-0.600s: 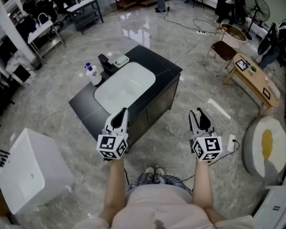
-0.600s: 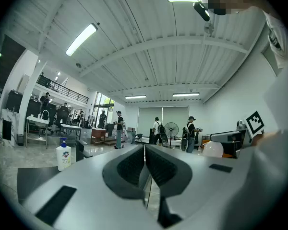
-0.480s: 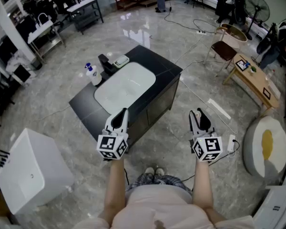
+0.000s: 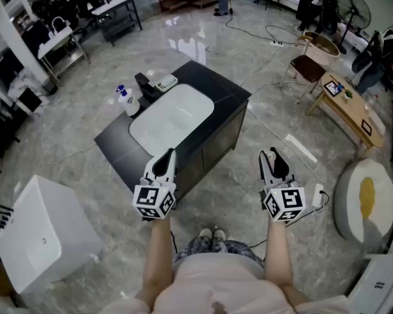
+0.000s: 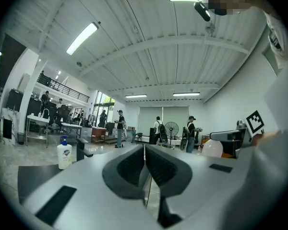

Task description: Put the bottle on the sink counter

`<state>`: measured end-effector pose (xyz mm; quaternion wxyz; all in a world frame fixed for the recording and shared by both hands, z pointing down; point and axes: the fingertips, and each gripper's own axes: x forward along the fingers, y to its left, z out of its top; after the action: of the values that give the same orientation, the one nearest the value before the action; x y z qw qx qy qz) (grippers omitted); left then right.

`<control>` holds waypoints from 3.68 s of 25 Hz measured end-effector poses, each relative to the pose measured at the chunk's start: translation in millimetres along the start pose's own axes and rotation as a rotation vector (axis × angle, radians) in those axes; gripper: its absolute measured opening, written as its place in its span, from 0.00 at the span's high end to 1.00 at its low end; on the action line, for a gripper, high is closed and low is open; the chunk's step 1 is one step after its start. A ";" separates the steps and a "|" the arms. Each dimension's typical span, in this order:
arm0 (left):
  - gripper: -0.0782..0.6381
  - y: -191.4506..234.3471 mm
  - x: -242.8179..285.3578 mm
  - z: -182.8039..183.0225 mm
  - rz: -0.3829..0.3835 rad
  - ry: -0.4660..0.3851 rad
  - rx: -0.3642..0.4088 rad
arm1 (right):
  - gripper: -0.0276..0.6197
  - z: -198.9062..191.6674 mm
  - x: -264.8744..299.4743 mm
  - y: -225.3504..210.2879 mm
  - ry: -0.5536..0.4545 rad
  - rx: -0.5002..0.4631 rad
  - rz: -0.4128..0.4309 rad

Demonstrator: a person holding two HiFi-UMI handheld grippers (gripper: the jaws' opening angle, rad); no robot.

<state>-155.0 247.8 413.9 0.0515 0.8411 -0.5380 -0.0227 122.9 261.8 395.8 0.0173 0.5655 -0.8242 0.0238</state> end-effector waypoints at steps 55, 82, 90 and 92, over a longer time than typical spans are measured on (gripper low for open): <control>0.85 106.0 126.1 -25.9 -0.046 -0.006 0.007 | 0.73 -19.3 168.6 -12.8 -0.032 0.006 0.001; 0.85 223.8 550.1 18.8 0.003 -0.003 0.009 | 0.73 22.6 596.7 -182.7 0.033 -0.005 0.201; 0.85 216.4 601.7 19.7 -0.065 0.009 0.035 | 0.73 22.5 617.4 -193.2 0.016 -0.010 0.151; 0.85 214.6 622.1 15.8 -0.080 0.016 0.038 | 0.73 17.9 624.8 -201.0 0.017 -0.008 0.128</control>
<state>-88.8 -406.8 432.8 0.0392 0.8629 -0.5038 -0.0077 85.7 -393.4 416.5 0.0251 0.5113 -0.8587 0.0262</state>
